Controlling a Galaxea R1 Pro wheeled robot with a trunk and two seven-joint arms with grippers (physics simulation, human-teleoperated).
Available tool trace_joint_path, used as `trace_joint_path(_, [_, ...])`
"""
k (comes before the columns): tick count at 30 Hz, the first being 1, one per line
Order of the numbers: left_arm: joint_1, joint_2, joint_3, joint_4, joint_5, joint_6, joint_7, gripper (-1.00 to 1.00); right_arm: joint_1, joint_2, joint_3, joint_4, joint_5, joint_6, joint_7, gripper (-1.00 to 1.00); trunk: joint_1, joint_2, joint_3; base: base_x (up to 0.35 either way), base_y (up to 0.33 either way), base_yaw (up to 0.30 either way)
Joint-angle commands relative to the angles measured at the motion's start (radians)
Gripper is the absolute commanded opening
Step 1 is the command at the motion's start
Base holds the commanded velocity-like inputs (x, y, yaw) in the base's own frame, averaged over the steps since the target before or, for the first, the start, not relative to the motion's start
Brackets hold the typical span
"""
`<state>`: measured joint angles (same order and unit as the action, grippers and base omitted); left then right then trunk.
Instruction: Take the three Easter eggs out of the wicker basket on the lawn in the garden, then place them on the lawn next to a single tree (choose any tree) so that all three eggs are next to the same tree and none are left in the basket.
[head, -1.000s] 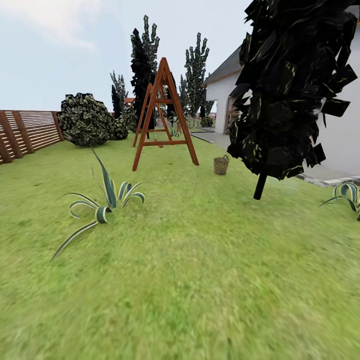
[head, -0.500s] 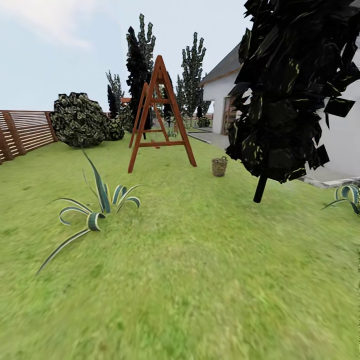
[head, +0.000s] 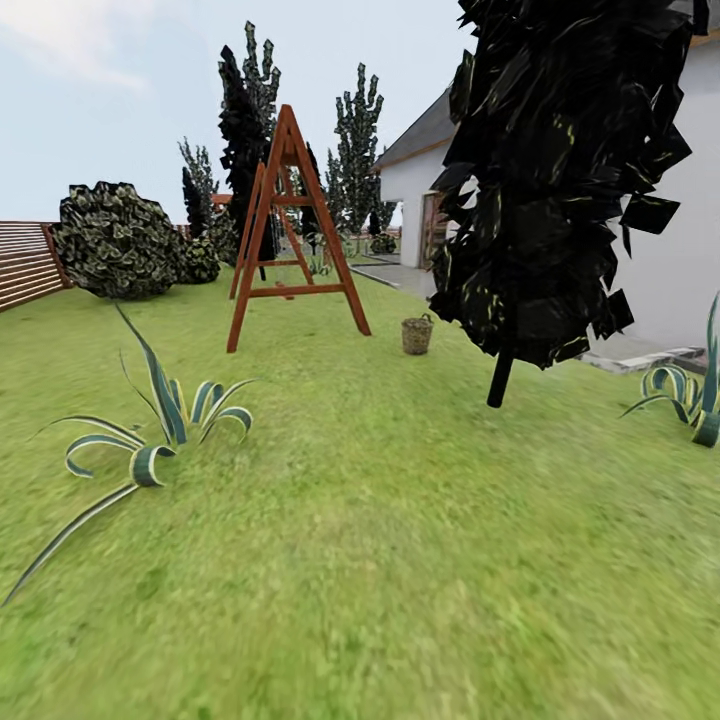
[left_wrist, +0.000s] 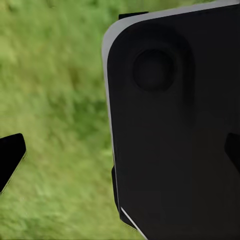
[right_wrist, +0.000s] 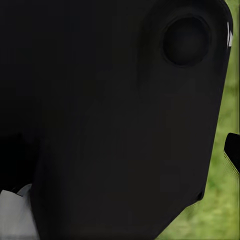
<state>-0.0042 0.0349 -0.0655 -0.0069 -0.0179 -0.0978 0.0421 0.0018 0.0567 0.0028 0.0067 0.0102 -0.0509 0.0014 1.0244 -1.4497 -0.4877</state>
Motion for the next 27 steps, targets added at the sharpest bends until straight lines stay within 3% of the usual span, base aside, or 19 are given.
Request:
trace_joint_path(1, [0.0, 0.0, -0.007, 0.001, -0.002, -0.003, 0.004, 1.0, 0.0, 0.0, 0.0, 0.001, 0.001, -0.004, 0.0, 1.0, 0.001, 0.0, -0.001, 0.338, 0.0, -0.012])
trace_joint_path(21, [0.0, 0.0, -0.007, 0.001, -0.002, -0.003, 0.005, 1.0, 0.0, 0.0, -0.005, -0.002, -0.004, -0.004, 0.0, 1.0, 0.001, 0.0, -0.001, 0.338, 0.0, -0.002])
trace_joint_path(27, [0.0, 0.0, -0.007, 0.001, -0.002, -0.003, 0.005, 1.0, 0.0, 0.0, -0.008, -0.002, -0.005, -0.004, 0.0, 1.0, 0.001, 0.0, -0.001, 0.338, 0.0, -0.138])
